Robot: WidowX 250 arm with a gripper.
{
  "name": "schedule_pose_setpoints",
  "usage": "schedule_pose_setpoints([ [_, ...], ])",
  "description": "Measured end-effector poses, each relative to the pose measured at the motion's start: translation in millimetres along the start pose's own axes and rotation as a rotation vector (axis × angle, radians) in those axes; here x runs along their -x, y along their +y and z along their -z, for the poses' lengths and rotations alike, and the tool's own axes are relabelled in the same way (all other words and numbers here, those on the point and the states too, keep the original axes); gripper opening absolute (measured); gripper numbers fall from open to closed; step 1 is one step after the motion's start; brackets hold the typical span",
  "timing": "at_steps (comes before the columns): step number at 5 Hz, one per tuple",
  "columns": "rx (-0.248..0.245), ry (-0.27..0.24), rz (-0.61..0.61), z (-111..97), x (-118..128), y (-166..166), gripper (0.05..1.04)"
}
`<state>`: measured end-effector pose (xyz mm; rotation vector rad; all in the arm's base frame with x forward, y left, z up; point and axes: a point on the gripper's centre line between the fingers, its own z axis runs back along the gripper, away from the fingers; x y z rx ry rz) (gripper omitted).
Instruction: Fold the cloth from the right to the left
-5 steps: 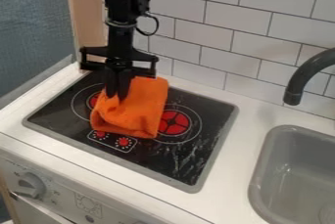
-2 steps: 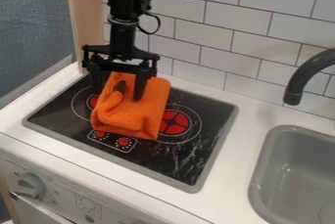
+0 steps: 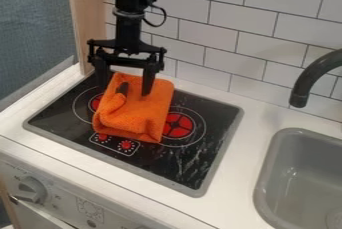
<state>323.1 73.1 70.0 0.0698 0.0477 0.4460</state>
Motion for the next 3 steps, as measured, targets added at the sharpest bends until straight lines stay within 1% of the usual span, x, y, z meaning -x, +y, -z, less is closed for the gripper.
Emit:
schedule_pose_setpoints([
  [1, 0.007, -0.099, -0.070, -30.4, 6.0, 2.6, 0.999],
  [2, 0.014, -0.118, -0.081, -36.5, 6.2, 3.1, 0.999],
  [3, 0.015, -0.117, -0.081, -36.5, 6.3, 2.9, 0.999],
])
